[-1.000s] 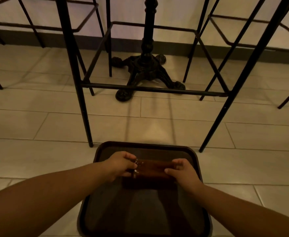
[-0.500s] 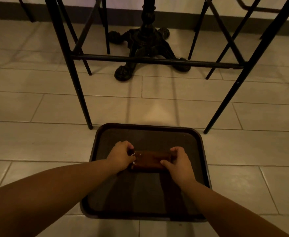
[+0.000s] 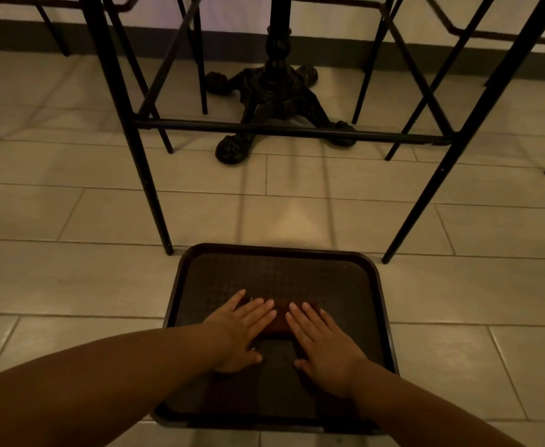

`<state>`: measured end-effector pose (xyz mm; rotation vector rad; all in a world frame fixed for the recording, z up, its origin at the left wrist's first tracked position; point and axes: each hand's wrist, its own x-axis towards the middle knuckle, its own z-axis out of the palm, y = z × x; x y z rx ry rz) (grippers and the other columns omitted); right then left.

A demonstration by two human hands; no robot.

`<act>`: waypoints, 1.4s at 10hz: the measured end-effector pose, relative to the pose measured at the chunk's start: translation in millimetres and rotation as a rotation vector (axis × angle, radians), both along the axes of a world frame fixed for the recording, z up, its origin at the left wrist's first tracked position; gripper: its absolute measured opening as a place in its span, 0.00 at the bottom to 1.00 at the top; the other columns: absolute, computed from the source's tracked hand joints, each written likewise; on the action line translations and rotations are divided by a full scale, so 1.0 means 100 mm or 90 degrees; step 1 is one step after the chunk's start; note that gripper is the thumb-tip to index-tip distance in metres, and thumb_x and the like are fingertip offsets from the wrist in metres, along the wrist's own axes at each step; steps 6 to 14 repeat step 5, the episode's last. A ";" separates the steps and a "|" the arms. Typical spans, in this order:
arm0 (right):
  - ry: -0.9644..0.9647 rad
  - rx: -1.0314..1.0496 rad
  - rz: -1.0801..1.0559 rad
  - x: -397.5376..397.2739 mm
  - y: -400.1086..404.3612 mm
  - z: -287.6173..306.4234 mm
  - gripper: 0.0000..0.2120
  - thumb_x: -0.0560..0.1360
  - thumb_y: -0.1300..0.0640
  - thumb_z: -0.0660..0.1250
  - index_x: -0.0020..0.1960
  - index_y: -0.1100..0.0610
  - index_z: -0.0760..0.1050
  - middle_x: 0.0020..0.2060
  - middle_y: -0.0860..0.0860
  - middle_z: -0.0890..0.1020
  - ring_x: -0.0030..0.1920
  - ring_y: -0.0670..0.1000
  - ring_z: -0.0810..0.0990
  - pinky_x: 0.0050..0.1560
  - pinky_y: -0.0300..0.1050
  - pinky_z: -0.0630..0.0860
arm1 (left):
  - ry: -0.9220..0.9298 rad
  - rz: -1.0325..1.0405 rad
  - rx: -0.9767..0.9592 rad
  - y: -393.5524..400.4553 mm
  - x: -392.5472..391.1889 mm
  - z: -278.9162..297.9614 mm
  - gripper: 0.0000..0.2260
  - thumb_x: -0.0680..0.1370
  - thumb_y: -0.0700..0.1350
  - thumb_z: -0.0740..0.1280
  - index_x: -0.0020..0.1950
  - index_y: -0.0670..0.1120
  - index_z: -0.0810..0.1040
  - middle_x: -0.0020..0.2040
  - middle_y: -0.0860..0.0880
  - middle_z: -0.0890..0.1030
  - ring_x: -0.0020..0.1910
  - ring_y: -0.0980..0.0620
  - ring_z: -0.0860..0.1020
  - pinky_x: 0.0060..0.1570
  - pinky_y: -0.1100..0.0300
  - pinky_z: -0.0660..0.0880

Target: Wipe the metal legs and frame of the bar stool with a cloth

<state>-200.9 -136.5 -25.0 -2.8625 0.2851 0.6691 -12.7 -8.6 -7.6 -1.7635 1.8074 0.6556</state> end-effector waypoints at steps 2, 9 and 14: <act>0.058 -0.001 0.006 0.12 -0.03 0.23 0.35 0.80 0.50 0.55 0.78 0.53 0.37 0.77 0.50 0.37 0.77 0.54 0.37 0.73 0.54 0.37 | -0.045 0.004 0.073 -0.13 -0.16 0.23 0.41 0.79 0.50 0.63 0.76 0.48 0.33 0.76 0.47 0.32 0.76 0.47 0.36 0.74 0.44 0.40; 0.198 0.177 -0.077 0.46 -0.25 0.67 0.20 0.76 0.50 0.63 0.67 0.51 0.72 0.67 0.54 0.71 0.65 0.57 0.72 0.65 0.53 0.69 | 0.055 0.065 0.138 -0.34 -0.01 0.71 0.16 0.79 0.46 0.61 0.67 0.46 0.71 0.65 0.42 0.73 0.60 0.42 0.74 0.62 0.45 0.71; 0.198 0.177 -0.077 0.46 -0.25 0.67 0.20 0.76 0.50 0.63 0.67 0.51 0.72 0.67 0.54 0.71 0.65 0.57 0.72 0.65 0.53 0.69 | 0.055 0.065 0.138 -0.34 -0.01 0.71 0.16 0.79 0.46 0.61 0.67 0.46 0.71 0.65 0.42 0.73 0.60 0.42 0.74 0.62 0.45 0.71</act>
